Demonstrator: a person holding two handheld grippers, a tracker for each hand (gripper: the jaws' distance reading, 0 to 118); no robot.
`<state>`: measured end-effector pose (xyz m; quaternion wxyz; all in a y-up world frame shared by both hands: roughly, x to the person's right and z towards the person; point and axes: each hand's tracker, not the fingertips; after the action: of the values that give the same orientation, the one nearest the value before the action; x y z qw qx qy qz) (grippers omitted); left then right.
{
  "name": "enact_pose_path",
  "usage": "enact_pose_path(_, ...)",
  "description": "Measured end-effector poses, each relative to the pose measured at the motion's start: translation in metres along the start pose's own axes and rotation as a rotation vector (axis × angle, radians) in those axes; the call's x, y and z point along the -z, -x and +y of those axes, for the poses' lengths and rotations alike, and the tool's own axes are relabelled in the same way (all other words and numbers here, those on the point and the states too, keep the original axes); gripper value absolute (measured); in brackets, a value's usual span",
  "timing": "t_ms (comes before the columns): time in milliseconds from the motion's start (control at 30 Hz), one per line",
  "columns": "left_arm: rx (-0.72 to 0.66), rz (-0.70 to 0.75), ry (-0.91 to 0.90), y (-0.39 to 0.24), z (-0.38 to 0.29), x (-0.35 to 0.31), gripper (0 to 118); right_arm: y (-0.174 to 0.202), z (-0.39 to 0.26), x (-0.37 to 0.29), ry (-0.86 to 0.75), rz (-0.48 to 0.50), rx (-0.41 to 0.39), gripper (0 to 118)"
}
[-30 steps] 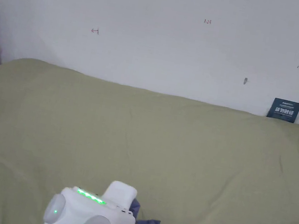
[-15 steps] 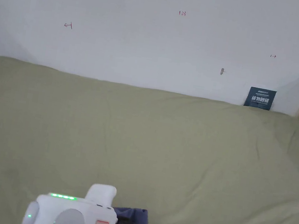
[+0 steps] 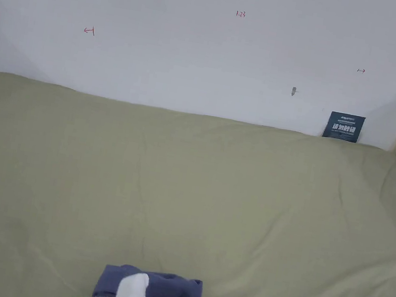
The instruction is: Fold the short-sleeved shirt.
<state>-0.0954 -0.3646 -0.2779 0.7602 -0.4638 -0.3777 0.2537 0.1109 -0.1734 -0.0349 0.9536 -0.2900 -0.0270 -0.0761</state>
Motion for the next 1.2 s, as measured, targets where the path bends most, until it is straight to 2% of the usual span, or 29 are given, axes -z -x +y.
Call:
enact_pose_path(167,-0.048,-0.072,0.041,-0.005,-0.025,0.042,0,0.003,0.002,-0.013,-0.018,0.006,-0.008,2)
enact_pose_path(300,-0.041,-0.065,0.057,-0.014,-0.03,0.045,0,0.002,0.002,-0.013,-0.018,0.004,-0.009,2)
enact_pose_path(400,0.023,-0.075,-0.027,-0.028,-0.026,0.008,0,0.0,0.001,-0.007,-0.017,0.011,0.006,2)
enact_pose_path(467,0.101,-0.134,-0.154,-0.038,-0.017,-0.039,0,0.0,0.003,0.002,-0.014,0.029,0.01,2)
enact_pose_path(500,0.165,-0.101,-0.21,-0.041,-0.013,-0.065,0,0.0,0.004,0.009,-0.019,0.036,0.01,2)
enact_pose_path(533,0.245,-0.01,-0.273,-0.044,-0.007,-0.091,0,0.0,0.005,0.018,-0.036,0.065,0.013,2)
enact_pose_path(600,0.305,0.138,-0.307,-0.038,0.004,-0.13,0,0.003,0.006,0.045,-0.034,0.172,0.025,2)
enact_pose_path(667,0.296,0.249,-0.343,-0.023,0.013,-0.166,0,0.007,0.008,0.083,-0.033,0.363,0.045,2)
enact_pose_path(733,0.239,0.277,-0.385,-0.006,0.014,-0.191,0,0.013,0.005,0.128,-0.05,0.574,0.069,2)
enact_pose_path(800,0.154,0.277,-0.426,0.012,0.013,-0.206,0,0.019,-0.001,0.177,-0.013,0.722,0.105,2)
enact_pose_path(833,0.112,0.28,-0.431,0.019,0.01,-0.211,0,0.019,-0.005,0.205,0.065,0.801,0.157,2)
enact_pose_path(933,0.075,0.312,-0.409,0.035,0.002,-0.215,0,0.009,-0.025,0.27,0.277,0.89,0.35,1)
enact_pose_path(967,0.07,0.334,-0.394,0.038,0.0,-0.215,0,0.004,-0.032,0.282,0.278,0.842,0.379,1)
enact_pose_path(1000,0.068,0.336,-0.384,0.04,-0.002,-0.214,0,-0.002,-0.038,0.295,0.288,0.848,0.405,1)
enact_pose_path(1067,0.059,0.325,-0.361,0.046,-0.006,-0.21,0,-0.016,-0.043,0.311,0.291,0.783,0.47,1)
enact_pose_path(1200,-0.01,0.281,-0.303,0.06,-0.002,-0.192,0,-0.041,-0.047,0.327,0.266,0.734,0.62,1)
